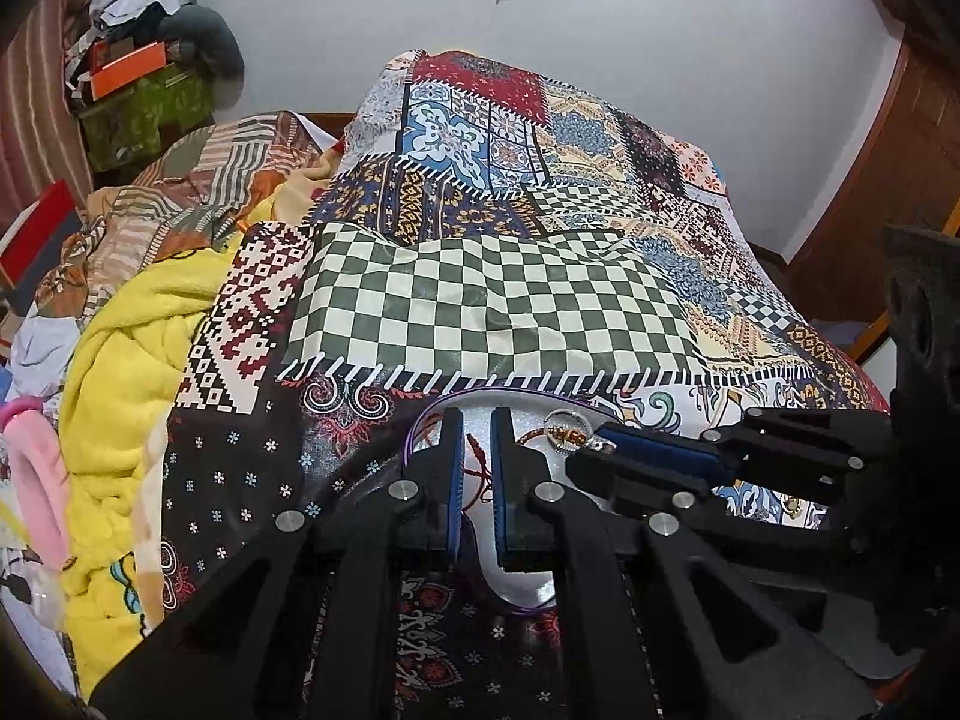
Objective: Organize jewelry
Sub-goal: 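Carry both items over the heart tin and open both tools to release them, then move both tools back toward the gold rings on the quilt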
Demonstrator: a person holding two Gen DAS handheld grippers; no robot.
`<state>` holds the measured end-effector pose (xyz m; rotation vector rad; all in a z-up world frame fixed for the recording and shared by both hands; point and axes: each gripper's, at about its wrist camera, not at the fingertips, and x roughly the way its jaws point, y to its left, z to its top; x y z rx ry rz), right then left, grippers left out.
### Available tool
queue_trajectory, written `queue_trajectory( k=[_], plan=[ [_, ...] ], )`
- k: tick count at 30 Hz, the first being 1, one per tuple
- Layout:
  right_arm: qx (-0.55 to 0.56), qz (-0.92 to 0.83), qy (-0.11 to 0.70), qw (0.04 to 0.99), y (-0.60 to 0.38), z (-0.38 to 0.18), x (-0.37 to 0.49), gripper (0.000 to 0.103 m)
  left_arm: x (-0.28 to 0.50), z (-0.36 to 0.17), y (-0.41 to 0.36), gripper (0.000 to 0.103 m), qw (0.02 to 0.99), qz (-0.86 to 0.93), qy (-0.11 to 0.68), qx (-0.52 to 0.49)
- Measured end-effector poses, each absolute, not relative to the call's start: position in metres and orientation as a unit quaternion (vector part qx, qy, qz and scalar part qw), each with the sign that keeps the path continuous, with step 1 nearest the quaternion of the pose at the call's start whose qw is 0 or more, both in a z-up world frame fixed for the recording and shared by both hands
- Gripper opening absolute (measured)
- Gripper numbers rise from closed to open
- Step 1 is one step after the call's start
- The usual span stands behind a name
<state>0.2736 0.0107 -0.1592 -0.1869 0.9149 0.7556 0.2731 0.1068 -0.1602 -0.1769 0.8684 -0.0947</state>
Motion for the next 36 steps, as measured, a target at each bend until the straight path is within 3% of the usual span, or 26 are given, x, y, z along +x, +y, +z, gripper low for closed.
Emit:
queue_trajectory(
  k=[8, 10, 12, 14, 18, 32, 36],
  plan=[
    [-0.115, 0.358, 0.428, 0.822, 0.016, -0.158, 0.265, 0.011, 0.269, -0.148, 0.108, 0.009, 0.907, -0.039, 0.412, -0.082],
    [-0.120, 0.358, 0.431, 0.820, 0.017, -0.156, 0.264, 0.011, 0.266, -0.142, 0.111, 0.015, 0.909, -0.036, 0.406, -0.084],
    [-0.118, 0.358, 0.432, 0.820, 0.015, -0.153, 0.263, 0.015, 0.263, -0.135, 0.113, 0.030, 0.913, -0.031, 0.397, -0.085],
    [-0.113, 0.356, 0.428, 0.823, 0.012, -0.148, 0.262, 0.019, 0.260, -0.129, 0.115, 0.035, 0.917, -0.026, 0.388, -0.084],
    [-0.110, 0.348, 0.414, 0.834, 0.006, -0.135, 0.256, 0.024, 0.253, -0.117, 0.122, 0.035, 0.921, -0.014, 0.379, -0.086],
    [-0.084, 0.305, 0.375, 0.872, -0.058, -0.083, 0.233, 0.025, 0.214, -0.084, 0.098, 0.036, 0.929, -0.011, 0.366, -0.056],
    [-0.077, 0.285, 0.368, 0.882, -0.084, -0.074, 0.228, 0.025, 0.205, -0.078, 0.078, 0.040, 0.930, -0.019, 0.363, -0.045]
  ],
)
